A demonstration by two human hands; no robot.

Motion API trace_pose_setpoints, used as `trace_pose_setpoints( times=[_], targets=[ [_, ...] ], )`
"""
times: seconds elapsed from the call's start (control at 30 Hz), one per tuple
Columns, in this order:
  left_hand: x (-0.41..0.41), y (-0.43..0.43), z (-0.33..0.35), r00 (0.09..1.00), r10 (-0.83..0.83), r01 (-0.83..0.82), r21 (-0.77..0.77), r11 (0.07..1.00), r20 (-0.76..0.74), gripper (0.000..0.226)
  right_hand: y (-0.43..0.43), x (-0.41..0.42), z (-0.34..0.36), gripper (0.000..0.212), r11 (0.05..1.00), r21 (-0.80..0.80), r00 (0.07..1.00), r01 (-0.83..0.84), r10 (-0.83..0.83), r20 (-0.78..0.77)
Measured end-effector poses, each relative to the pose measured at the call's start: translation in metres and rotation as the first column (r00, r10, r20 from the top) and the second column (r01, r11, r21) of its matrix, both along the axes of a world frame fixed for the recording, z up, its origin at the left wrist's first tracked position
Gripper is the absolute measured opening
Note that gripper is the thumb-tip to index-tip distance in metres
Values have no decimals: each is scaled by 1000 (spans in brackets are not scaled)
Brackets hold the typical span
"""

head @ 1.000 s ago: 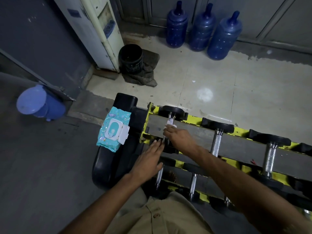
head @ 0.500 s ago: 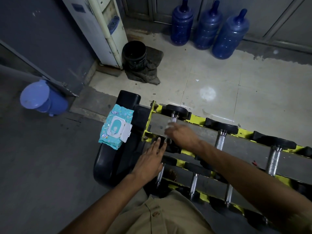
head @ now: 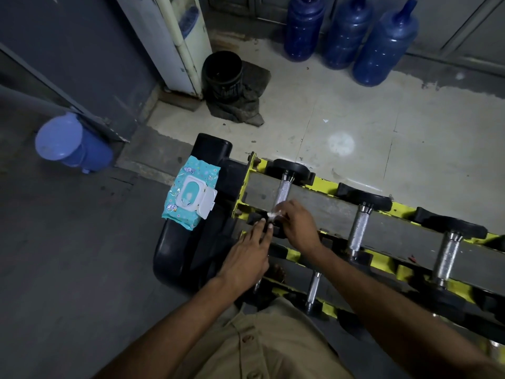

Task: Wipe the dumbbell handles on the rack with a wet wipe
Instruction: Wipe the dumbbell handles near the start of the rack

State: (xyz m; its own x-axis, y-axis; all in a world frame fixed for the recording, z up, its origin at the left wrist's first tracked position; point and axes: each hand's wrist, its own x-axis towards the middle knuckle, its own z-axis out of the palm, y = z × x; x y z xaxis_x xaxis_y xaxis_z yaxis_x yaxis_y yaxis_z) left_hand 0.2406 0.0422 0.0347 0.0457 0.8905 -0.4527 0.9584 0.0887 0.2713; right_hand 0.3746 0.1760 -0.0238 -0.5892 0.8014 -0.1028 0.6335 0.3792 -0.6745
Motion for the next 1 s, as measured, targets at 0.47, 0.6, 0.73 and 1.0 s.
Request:
trace_pose_setpoints(
  times=[0.47, 0.6, 0.73, 1.0],
  targets=[
    [0, 3, 6, 999, -33, 33, -18, 999, -3, 87, 42, -37, -8, 30, 325, -860, 594, 393, -804, -32],
    [2, 3, 3, 999, -30, 30, -21, 999, -22, 89, 63, -48, 6, 30, 98, -963, 427, 250, -904, 19],
    [3, 4, 3, 999, -30, 29, -24, 999, -34, 88, 69, -47, 13, 25, 84, -957, 415, 278, -909, 40],
    [-1, 5, 6, 995, -72, 69, -48, 996, -67, 85, 6, -61, 14, 20, 656, -280, 602, 701, -755, -261]
  ],
)
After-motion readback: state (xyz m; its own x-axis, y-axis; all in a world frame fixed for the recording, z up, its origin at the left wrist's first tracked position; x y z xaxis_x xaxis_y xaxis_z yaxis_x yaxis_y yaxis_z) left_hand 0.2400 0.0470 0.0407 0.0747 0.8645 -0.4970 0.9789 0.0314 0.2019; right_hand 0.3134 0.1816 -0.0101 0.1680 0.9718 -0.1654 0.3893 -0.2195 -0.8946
